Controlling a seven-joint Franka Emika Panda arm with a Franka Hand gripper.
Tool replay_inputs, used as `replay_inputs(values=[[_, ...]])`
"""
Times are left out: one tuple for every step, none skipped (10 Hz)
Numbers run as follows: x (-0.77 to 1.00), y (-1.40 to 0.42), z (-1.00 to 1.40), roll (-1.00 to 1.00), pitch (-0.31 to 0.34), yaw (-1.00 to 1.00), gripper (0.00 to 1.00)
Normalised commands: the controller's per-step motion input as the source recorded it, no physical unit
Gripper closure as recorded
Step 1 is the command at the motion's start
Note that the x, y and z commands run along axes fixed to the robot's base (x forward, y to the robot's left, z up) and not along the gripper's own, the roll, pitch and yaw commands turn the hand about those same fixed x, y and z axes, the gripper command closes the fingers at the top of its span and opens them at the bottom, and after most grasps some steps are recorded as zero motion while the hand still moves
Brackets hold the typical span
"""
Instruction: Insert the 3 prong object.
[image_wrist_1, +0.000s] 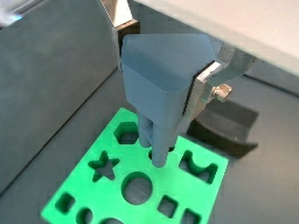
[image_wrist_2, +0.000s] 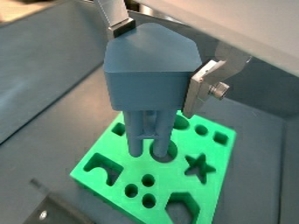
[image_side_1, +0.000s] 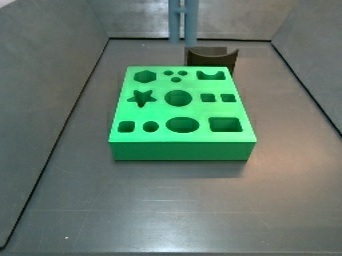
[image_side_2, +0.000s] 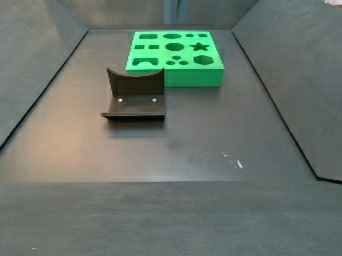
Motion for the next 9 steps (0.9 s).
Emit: replay_inputs(values=[[0.15, 0.00, -0.50, 0.14, 0.000, -0.97, 1.00], [0.16, 0.09, -0.65, 0.20, 0.000, -0.83, 1.00], [0.13, 0.21, -0.72, 0.20, 0.014, -0.73, 1.00], [0.11, 0.20, -0.68, 0.20, 0.000, -0.74, 1.00], [0.00, 0.27, -0.55, 0.13, 0.000, -0.74, 1.00], [-0.24, 0.46, -0.17, 0.00, 0.007, -0.51, 1.00], [-0.21, 0.37, -0.20, 0.00, 0.000, -0.61, 1.00], [-0.35, 0.26, -0.18, 0.00, 0.000, -0.68, 1.00], [-0.17, 0.00, -0.17, -0.07, -0.029, -0.45, 1.00]])
